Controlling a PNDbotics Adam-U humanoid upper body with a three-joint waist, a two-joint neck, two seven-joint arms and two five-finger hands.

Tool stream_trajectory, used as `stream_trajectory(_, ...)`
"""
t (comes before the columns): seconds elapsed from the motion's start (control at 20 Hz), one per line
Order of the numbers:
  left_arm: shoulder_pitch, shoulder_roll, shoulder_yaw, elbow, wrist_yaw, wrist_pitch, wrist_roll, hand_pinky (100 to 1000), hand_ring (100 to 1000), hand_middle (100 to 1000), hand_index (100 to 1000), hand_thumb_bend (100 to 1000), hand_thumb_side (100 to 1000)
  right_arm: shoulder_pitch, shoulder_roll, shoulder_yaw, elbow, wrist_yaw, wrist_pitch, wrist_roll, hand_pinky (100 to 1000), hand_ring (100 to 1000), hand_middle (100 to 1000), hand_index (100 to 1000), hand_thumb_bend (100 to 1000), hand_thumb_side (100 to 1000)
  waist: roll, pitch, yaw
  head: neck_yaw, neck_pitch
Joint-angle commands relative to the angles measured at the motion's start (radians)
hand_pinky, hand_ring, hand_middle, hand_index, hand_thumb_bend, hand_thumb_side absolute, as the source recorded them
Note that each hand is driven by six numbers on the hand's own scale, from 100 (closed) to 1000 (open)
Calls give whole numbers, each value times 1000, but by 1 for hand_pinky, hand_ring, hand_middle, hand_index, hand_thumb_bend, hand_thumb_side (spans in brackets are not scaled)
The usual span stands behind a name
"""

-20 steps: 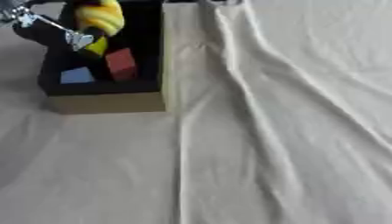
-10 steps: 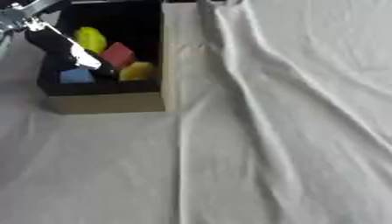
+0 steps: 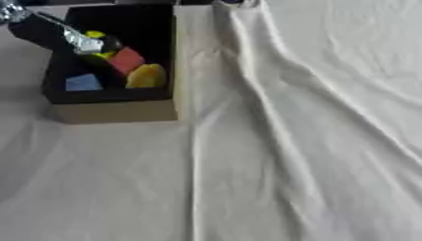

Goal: Pick up objects on the table and place them in the box.

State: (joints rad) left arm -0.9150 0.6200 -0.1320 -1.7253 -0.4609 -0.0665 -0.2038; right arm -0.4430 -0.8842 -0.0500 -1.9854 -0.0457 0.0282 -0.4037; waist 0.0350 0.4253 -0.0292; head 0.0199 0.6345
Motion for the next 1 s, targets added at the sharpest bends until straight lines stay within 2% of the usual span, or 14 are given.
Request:
stream_trajectory(0.05,47,63,91,-154,249,37,174,693,676,637,850,579,440,-9,-30,-25,-15,-3,-19,-12,733,656,553,686,100,694,-6,-45,12,-17,4)
stream_trajectory(0.15,113,72,129,-225,398,36,302,693,683,646,856,595,436,-11,-22,-31,-15,-6,-31,-22,740,658,554,686,100,694,-11,-46,28,-29,1)
stream_trajectory(0.25,180,76,156,-263,514,4,411,688,680,642,850,590,428,-20,-13,-30,-15,-11,-43,-26,746,662,558,687,100,693,-14,-48,38,-35,0)
stream_trajectory(0.35,248,78,183,-272,619,-77,471,693,684,639,842,588,405,-36,-1,-30,-15,-14,-60,-25,749,667,563,688,100,677,-15,-52,42,-37,1)
stream_trajectory(0.45,304,75,216,-274,692,-168,479,695,688,639,826,592,388,-47,10,-30,-15,-14,-84,-23,759,682,577,703,100,684,-16,-54,43,-38,2)
stream_trajectory(0.7,445,72,286,-275,728,-336,501,699,696,648,817,609,377,-52,41,-39,-15,4,-165,-11,778,713,608,722,100,685,-20,-59,36,-36,-4)
stream_trajectory(0.85,502,58,303,-275,724,-401,532,699,697,649,813,622,361,-50,51,-42,-15,10,-207,-12,781,725,620,727,100,678,-26,-65,30,-38,-5)
stream_trajectory(1.0,533,41,310,-275,716,-445,564,700,699,650,813,621,358,-52,58,-42,-15,13,-237,-12,727,717,617,724,100,672,-31,-72,20,-44,-4)
